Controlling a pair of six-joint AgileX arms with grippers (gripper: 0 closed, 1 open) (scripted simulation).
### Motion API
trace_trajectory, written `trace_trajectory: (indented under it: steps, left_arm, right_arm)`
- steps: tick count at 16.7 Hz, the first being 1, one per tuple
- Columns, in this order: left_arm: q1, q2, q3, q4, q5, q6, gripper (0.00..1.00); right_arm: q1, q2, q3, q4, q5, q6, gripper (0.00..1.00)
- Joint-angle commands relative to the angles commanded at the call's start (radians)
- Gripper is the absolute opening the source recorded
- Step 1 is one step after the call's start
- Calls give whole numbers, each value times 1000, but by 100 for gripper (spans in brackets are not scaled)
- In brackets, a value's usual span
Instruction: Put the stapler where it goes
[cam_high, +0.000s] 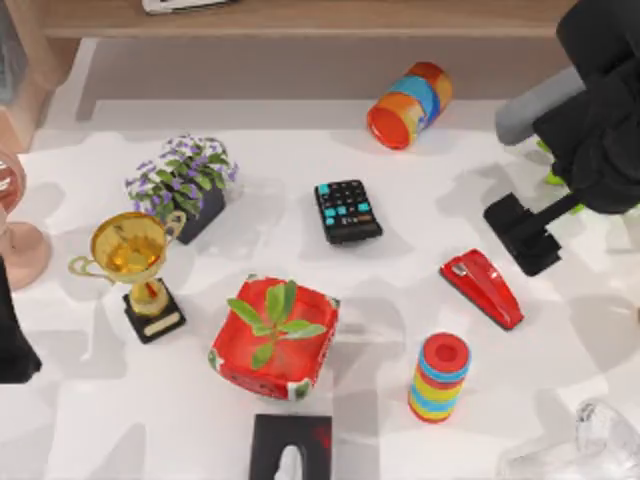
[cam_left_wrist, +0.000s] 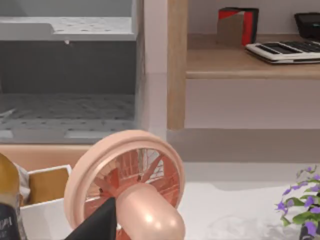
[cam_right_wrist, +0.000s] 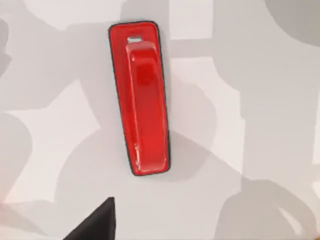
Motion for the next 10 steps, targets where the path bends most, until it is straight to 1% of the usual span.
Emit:
trace_trajectory:
  steps: [3,5,10]
  left_arm:
    - [0,0,0,0,0,0,100]
    - [0,0,0,0,0,0,100]
    - [0,0,0,0,0,0,100]
  right_arm:
    - [18,225,147,-118,-24,-32,100]
    - [25,331,227,-170,-43,-48,100]
    - [32,448,332,-213,-75,-66,100]
